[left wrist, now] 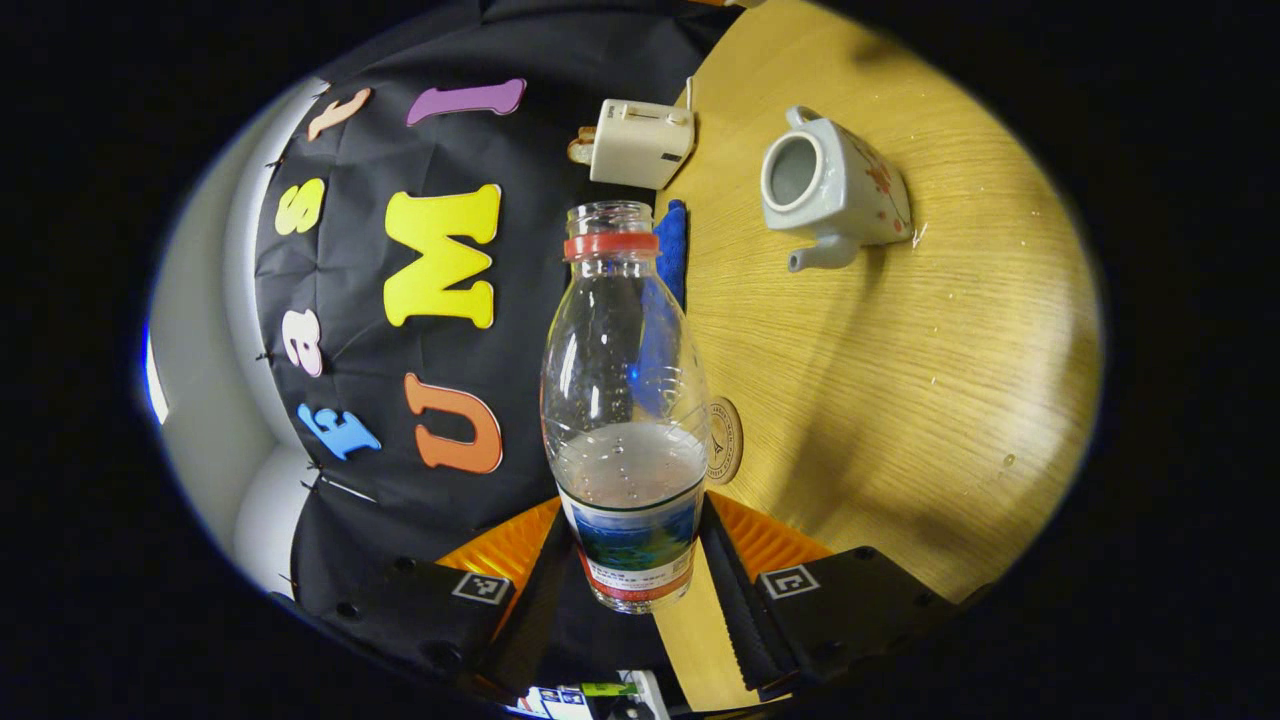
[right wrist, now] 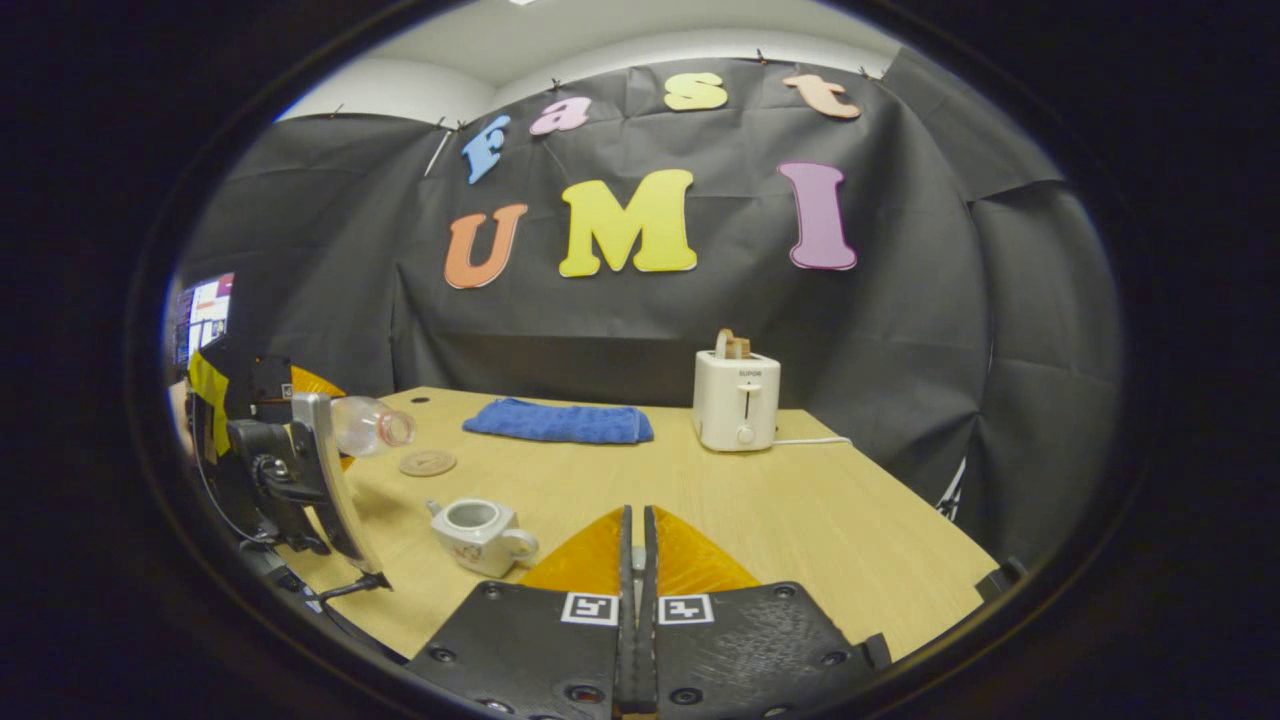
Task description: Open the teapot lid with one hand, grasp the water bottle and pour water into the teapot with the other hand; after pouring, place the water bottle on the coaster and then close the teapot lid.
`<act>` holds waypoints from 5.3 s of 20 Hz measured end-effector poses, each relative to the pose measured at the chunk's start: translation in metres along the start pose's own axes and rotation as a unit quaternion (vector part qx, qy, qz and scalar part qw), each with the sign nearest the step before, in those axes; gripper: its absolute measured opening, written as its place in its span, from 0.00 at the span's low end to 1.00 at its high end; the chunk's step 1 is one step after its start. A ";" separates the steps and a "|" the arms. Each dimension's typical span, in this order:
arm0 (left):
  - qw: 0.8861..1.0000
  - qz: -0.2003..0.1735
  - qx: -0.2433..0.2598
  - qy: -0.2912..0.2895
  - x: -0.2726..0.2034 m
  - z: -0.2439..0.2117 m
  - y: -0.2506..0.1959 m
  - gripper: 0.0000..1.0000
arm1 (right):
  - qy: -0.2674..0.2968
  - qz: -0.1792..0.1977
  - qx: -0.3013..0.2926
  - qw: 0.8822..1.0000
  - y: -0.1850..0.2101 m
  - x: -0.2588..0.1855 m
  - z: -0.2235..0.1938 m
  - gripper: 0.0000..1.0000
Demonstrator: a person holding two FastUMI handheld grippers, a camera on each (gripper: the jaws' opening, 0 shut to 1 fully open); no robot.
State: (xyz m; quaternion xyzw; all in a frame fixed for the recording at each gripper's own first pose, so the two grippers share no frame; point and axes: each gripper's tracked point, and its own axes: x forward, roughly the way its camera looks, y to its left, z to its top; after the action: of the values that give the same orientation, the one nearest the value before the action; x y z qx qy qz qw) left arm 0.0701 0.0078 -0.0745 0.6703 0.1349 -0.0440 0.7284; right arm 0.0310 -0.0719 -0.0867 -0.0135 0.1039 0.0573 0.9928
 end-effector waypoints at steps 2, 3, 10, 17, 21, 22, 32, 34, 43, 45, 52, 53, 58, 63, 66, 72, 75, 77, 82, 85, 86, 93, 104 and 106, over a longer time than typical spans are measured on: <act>1.000 -0.005 0.030 -0.002 -0.001 0.006 0.001 0.76 | -0.001 -0.002 0.002 1.000 -0.004 -0.001 0.000 0.00; 0.999 -0.011 0.040 -0.001 -0.002 0.009 -0.001 0.75 | -0.002 -0.002 0.004 1.000 -0.005 -0.001 -0.001 0.00; 0.996 -0.035 0.087 -0.001 0.001 0.017 0.001 0.79 | -0.001 0.000 0.008 1.000 -0.011 -0.004 -0.004 0.00; 0.991 -0.046 0.129 0.012 0.000 0.023 0.002 0.76 | -0.009 -0.002 0.023 1.000 -0.020 -0.006 0.001 0.00; 0.987 -0.049 0.154 0.013 0.001 0.025 0.003 0.75 | -0.009 -0.003 0.027 1.000 -0.023 -0.006 0.000 0.00; 0.986 -0.048 0.160 0.014 0.001 0.025 0.005 0.75 | -0.009 -0.003 0.028 1.000 -0.023 -0.007 -0.001 0.00; 0.976 -0.049 0.210 0.023 0.004 0.031 0.013 0.76 | -0.003 0.000 0.031 1.000 -0.025 -0.006 -0.006 0.00; 0.974 -0.049 0.219 0.028 0.003 0.031 0.012 0.76 | -0.003 0.001 0.032 0.999 -0.025 -0.006 -0.006 0.00; 0.967 -0.043 0.249 0.036 0.001 0.040 0.017 0.76 | -0.005 0.000 0.035 0.999 -0.030 -0.007 -0.007 0.00; 0.965 -0.038 0.255 0.038 0.003 0.041 0.021 0.76 | -0.007 0.001 0.036 0.999 -0.030 -0.008 -0.006 0.00; 0.958 -0.028 0.283 0.045 0.004 0.045 0.027 0.76 | -0.011 0.002 0.036 0.999 -0.031 -0.010 -0.005 0.00; 0.957 -0.026 0.284 0.044 0.004 0.046 0.029 0.75 | -0.011 0.002 0.037 0.999 -0.032 -0.011 -0.005 0.00; 0.953 -0.015 0.297 0.051 0.003 0.046 0.036 0.75 | -0.013 0.001 0.039 0.999 -0.036 -0.013 -0.006 0.00; 0.951 -0.008 0.305 0.053 0.001 0.046 0.037 0.75 | -0.015 0.000 0.036 0.999 -0.037 -0.014 -0.004 0.00; 0.950 -0.004 0.309 0.053 0.003 0.047 0.039 0.75 | -0.018 -0.003 0.037 0.999 -0.039 -0.015 -0.001 0.00; 0.950 -0.004 0.309 0.050 0.003 0.046 0.041 0.75 | -0.018 -0.002 0.037 0.999 -0.038 -0.015 -0.002 0.00; 0.954 -0.008 0.295 0.045 0.005 0.045 0.038 0.75 | -0.019 -0.004 0.037 0.999 -0.037 -0.015 -0.001 0.00; 0.962 -0.018 0.271 0.034 0.008 0.044 0.033 0.75 | -0.018 -0.006 0.038 0.999 -0.037 -0.015 -0.001 0.00; 0.985 -0.033 0.168 0.001 0.018 0.034 0.018 0.75 | -0.019 -0.008 0.035 0.999 -0.031 -0.017 0.005 0.00; 0.997 -0.065 0.031 -0.022 0.021 0.023 -0.002 0.75 | -0.024 -0.006 0.024 0.999 -0.022 -0.016 0.013 0.00; 0.997 -0.070 -0.027 -0.028 0.016 0.017 -0.007 0.75 | -0.025 -0.003 0.022 0.999 -0.019 -0.015 0.017 0.00; 0.892 -0.091 -0.438 -0.060 0.023 0.003 0.011 0.76 | -0.033 0.010 0.014 0.999 0.004 -0.011 0.037 0.00; 0.749 -0.089 -0.642 -0.135 0.080 -0.001 0.055 0.76 | -0.038 0.011 0.010 0.999 0.021 -0.008 0.042 0.00; 0.734 -0.090 -0.659 -0.137 0.099 -0.002 0.047 0.76 | -0.038 0.005 0.011 0.999 0.018 -0.006 0.041 0.00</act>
State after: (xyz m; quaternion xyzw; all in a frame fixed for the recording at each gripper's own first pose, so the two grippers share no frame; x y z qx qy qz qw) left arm 0.1760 0.0259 -0.0541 -0.0056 0.0888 -0.1012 0.9909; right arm 0.0312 -0.0528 -0.0453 0.0000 0.0668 0.0621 0.9958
